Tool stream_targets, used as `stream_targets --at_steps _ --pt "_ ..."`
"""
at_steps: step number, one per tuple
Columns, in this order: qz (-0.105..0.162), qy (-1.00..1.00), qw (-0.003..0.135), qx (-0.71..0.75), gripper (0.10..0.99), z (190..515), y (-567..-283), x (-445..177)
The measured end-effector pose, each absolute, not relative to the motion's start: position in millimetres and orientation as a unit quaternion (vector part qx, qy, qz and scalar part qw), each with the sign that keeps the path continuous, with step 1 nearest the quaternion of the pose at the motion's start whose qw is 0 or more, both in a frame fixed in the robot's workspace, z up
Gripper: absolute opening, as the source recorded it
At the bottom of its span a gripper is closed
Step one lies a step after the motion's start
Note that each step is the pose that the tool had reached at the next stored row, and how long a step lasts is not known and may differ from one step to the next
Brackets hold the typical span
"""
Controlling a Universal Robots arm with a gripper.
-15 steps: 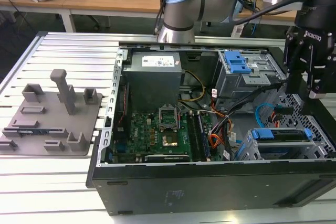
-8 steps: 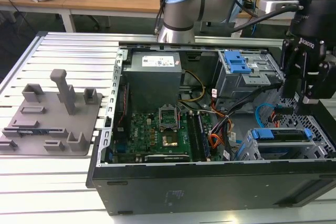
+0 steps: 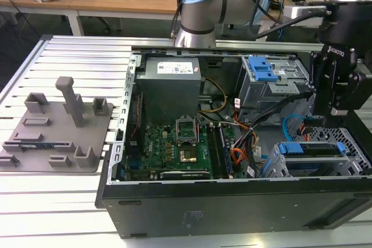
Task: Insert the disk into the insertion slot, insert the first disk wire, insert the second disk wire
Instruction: 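Insert the first disk wire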
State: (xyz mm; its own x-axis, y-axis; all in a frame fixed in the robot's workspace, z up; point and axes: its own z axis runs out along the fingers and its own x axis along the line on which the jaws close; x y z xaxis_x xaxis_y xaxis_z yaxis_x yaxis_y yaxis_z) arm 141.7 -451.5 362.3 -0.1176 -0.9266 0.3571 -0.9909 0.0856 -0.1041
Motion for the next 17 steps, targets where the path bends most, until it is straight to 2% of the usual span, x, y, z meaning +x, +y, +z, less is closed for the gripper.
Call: stream_targets --at_steps 8,12,13,14,17 --pt "0.176 -0.734 0.095 0.649 0.471 358.8 -447.3 140.3" --pt "0.179 -0.734 0.096 0.648 0.471 351.3 -434.1 138.5" --pt "0.18 -0.734 0.098 0.648 0.451 348.0 -432.1 138.5" --pt "0.182 -0.733 0.099 0.648 0.38 345.7 -431.9 138.5" --pt "0.188 -0.732 0.105 0.647 0.38 344.8 -431.8 138.5"
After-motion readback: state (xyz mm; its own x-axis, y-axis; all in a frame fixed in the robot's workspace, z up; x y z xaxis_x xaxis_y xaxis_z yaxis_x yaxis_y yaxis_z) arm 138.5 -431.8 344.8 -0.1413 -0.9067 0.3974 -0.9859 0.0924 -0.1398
